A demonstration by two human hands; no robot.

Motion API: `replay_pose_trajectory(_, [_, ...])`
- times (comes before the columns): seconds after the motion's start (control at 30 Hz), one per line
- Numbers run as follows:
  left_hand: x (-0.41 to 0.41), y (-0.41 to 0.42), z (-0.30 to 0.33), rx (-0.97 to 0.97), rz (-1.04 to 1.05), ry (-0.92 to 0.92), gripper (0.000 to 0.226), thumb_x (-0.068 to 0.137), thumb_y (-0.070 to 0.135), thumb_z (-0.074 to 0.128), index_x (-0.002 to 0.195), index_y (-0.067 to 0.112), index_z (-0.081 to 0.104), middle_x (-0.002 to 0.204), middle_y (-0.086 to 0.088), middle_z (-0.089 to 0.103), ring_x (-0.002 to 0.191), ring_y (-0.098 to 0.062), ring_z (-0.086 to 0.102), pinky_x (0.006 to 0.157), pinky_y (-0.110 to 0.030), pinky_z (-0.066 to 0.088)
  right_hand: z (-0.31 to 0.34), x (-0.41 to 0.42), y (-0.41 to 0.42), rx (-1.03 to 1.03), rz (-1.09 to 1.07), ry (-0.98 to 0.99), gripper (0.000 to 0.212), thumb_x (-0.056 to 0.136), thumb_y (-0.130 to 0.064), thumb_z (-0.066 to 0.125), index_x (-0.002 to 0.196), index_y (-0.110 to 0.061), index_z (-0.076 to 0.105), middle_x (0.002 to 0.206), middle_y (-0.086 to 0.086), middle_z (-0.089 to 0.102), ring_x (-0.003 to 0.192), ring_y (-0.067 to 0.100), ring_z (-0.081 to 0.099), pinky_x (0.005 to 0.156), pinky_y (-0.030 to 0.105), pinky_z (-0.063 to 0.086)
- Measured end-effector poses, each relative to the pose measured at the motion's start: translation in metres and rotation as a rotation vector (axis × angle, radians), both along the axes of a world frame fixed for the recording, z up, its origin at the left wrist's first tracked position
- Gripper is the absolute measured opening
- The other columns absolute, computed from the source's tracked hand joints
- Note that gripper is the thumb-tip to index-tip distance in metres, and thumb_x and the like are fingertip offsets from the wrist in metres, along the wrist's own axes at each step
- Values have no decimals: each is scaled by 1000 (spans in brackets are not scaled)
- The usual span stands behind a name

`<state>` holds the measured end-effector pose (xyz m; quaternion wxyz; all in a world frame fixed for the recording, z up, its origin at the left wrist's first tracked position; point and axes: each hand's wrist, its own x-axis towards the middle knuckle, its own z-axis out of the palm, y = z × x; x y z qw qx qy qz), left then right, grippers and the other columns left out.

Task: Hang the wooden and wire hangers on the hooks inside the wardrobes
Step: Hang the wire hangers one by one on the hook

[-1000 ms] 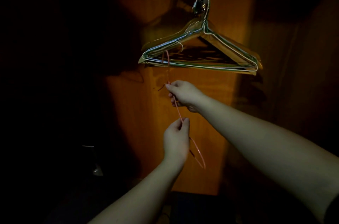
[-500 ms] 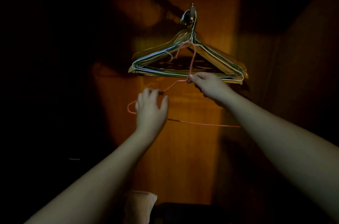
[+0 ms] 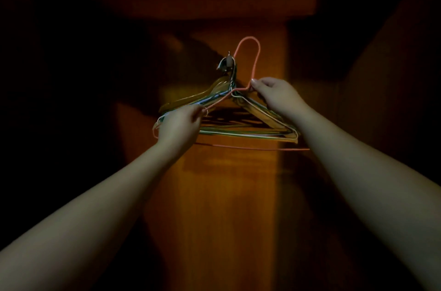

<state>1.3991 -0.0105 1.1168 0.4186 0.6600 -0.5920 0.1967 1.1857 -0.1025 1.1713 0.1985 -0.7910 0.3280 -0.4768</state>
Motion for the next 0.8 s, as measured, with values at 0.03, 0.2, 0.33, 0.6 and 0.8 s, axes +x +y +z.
replay_pose_trajectory(0.03, [0,-3,7,-11,-3,-3,26,101,30,48,121,23,65,109,-1,66,90,-16,58,68,-34,50,7,1,-2,-11,0,-5,36,100,-45,45,99,-21,71,77,0,59,71,13,52,65,31,38])
replay_pose_trajectory(0.2, [5,-17,30,-45,39,-20,27,101,27,47,120,17,64,111,-4,64,96,-19,58,82,-37,52,31,13,-18,5,8,-7,34,101,-43,45,100,-20,70,72,-6,52,64,9,45,57,25,34])
replay_pose_trajectory(0.33, [11,-25,31,-43,63,-24,28,101,27,47,121,15,63,110,-3,62,96,-18,56,79,-32,50,36,22,-31,2,9,47,32,101,-43,44,101,-19,67,73,-6,52,64,8,45,55,24,33])
replay_pose_trajectory(0.6, [27,-30,-1,-21,91,-1,26,101,23,48,120,14,64,108,-3,61,91,-12,53,71,-26,40,10,41,-48,20,48,64,29,99,-43,49,96,-18,63,83,-3,62,77,13,57,66,30,42])
replay_pose_trajectory(0.8, [33,-32,-21,-25,90,36,25,99,21,50,118,13,66,107,-1,61,91,-14,55,76,-34,50,-4,53,-50,13,70,84,26,100,-40,48,97,-18,62,82,-2,59,71,10,51,59,27,36])
